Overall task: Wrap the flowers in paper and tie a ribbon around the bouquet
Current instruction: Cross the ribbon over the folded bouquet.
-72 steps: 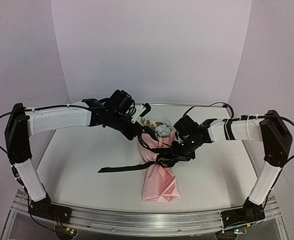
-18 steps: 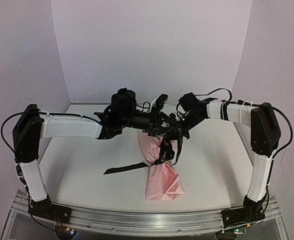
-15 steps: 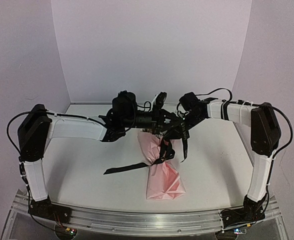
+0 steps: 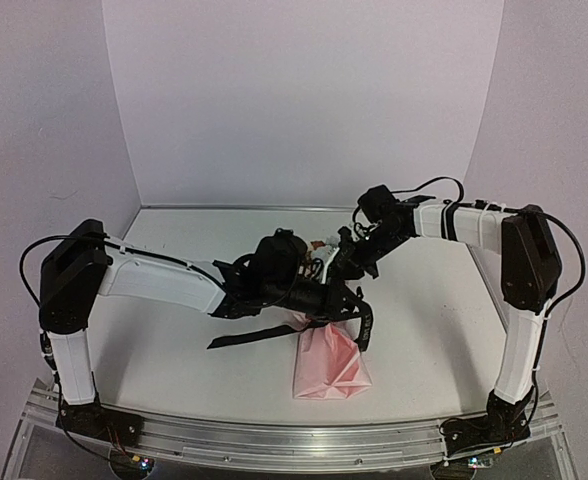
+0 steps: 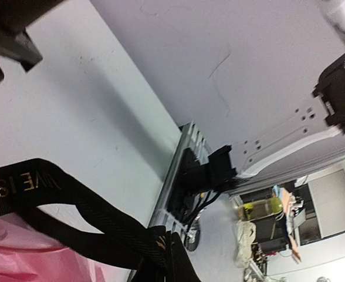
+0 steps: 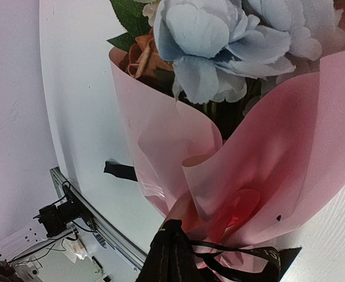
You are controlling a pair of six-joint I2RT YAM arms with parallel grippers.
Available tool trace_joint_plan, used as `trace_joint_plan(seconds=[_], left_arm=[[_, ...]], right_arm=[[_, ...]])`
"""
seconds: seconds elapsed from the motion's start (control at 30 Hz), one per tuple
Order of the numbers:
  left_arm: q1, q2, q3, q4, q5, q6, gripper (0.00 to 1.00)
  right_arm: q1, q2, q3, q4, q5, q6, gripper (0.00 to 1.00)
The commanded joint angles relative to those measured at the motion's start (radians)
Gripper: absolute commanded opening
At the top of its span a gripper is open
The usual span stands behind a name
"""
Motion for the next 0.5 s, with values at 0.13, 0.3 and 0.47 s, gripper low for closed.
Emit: trace_joint_plan(seconds=[0.13,0.3,0.47], left_arm=[[-0.051,0.010,0.047,-0.210,-0.156,0.260,0.09],[-0.051,-0.057,-0.049,-0.148,-0.174,0.270,0.33],[-0.051,-0.145,-0.096,-0.164,-0.176,0.309,0.42]], right_arm=[[-0.004,-0.090,-0.007,-0.096,0.044,-0.059,0.00],[0.010,-0.129,-0.037,-0.113,0.050,-0.073,0.00],[0.034,-0.156,-0.056,-0.134,0.073,-0.108,0.00]])
